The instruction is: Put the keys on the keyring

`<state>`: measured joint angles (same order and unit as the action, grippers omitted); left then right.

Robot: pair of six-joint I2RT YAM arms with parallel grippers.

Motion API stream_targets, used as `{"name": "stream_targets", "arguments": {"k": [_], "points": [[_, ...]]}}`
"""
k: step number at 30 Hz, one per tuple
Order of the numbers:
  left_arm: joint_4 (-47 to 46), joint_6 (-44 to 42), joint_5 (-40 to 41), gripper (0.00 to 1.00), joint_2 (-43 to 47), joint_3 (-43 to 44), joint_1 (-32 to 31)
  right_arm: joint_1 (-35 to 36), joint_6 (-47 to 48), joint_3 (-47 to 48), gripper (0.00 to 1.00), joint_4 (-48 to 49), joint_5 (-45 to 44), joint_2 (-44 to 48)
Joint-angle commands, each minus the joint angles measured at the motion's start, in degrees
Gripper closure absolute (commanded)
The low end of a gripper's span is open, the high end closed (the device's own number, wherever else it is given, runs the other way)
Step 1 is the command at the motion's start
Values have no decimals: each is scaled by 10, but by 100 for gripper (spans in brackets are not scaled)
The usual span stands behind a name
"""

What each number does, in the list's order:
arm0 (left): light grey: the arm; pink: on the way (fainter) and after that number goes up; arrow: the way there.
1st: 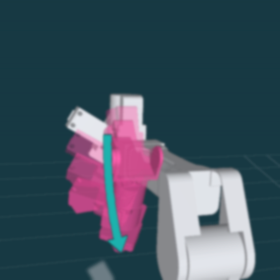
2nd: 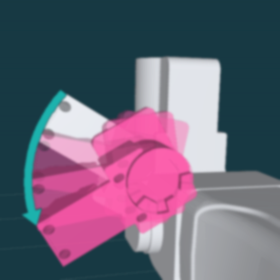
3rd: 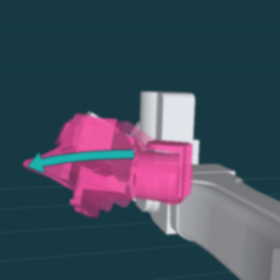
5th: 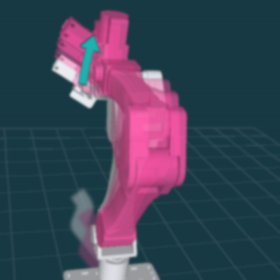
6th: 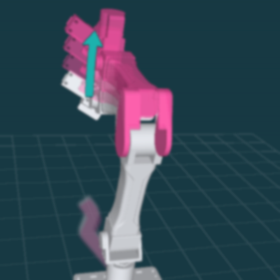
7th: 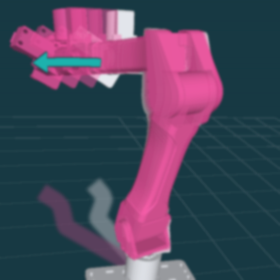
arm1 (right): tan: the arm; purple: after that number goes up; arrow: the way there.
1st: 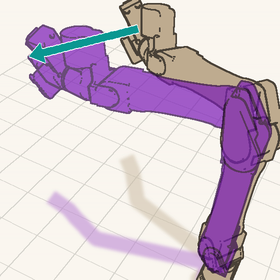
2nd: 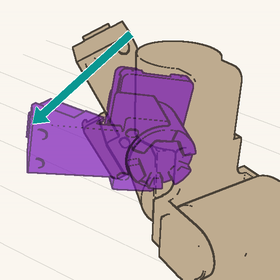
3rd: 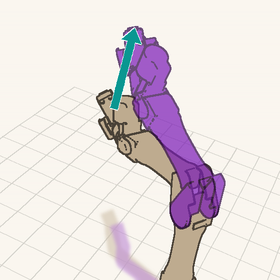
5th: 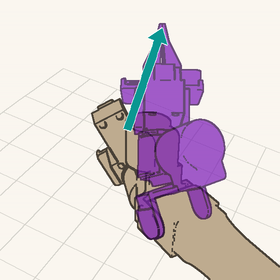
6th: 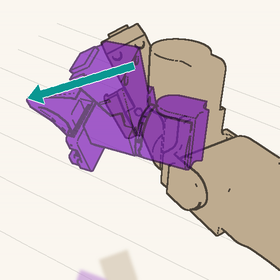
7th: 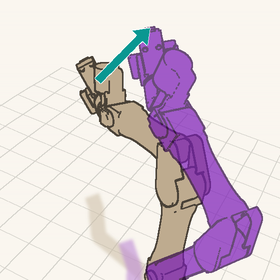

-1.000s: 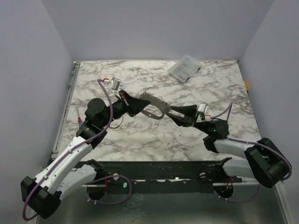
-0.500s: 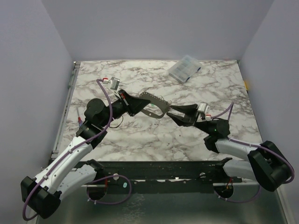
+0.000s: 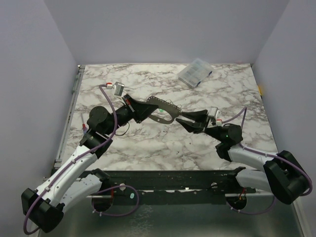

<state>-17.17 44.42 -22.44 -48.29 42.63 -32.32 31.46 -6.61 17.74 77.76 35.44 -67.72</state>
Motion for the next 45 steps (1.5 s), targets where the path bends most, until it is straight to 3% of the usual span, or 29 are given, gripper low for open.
{"name": "stream_targets", "arguments": {"k": [1,11,22,28,45], "points": [[-28,4,2,100,12,-8,1,4,-2,19,60,-15,-1,6],[-28,4,2,100,10,-10,1,4,5,21,59,-17,-5,20],[-43,6,8,100,-2,-4,1,4,6,22,76,-23,5,18],[-47,4,10,100,-2,-2,1,4,7,22,71,-33,0,19],[-48,4,8,100,-2,-9,2,4,7,31,72,-30,-1,36]]}}
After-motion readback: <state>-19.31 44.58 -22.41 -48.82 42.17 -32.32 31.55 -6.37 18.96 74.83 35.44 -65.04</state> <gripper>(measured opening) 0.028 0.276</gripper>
